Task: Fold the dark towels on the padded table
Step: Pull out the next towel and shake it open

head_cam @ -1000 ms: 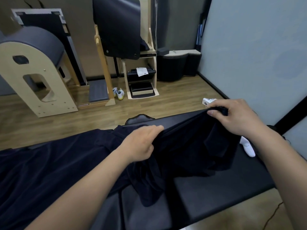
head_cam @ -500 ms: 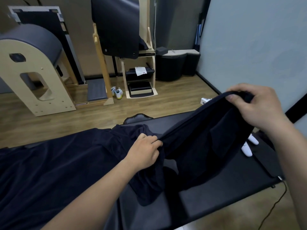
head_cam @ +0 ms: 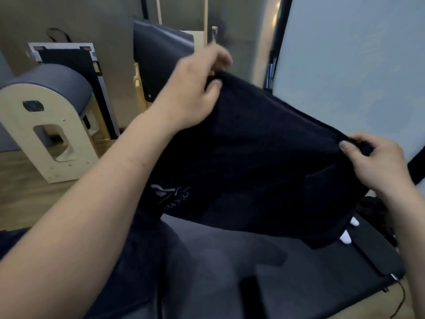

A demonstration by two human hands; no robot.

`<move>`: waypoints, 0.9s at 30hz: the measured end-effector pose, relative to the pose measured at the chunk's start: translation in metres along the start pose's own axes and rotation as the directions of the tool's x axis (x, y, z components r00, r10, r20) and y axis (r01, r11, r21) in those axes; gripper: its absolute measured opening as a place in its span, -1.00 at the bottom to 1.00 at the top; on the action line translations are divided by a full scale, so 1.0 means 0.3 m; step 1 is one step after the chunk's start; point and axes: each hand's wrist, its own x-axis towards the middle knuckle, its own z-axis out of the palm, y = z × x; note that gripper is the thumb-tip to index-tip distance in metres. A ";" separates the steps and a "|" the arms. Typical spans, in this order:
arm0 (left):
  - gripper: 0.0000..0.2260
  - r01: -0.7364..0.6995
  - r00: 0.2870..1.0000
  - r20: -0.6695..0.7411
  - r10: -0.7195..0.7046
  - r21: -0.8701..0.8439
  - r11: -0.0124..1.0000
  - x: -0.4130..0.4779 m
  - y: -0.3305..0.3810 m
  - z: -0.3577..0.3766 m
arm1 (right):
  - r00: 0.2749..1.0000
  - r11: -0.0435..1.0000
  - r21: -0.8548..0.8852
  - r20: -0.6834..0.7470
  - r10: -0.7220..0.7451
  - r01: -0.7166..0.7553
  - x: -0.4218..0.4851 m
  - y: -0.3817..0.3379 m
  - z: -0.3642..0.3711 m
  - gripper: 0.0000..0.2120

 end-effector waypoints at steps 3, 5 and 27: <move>-0.78 0.039 0.983 0.183 -0.034 -0.025 0.999 -0.117 0.014 0.118 | 1.000 0.998 0.056 0.027 -0.012 0.010 -0.035 -0.057 0.011 -0.81; -0.78 0.025 0.964 0.266 0.021 -0.169 0.985 -0.193 0.085 0.195 | 0.977 0.980 0.155 0.157 -0.147 0.123 -0.088 -0.159 0.059 -0.69; -0.81 0.077 0.748 0.653 -0.119 0.092 0.993 -0.877 -0.061 0.296 | 0.883 0.935 -0.079 0.365 -0.296 0.346 -0.206 -0.059 0.148 -0.87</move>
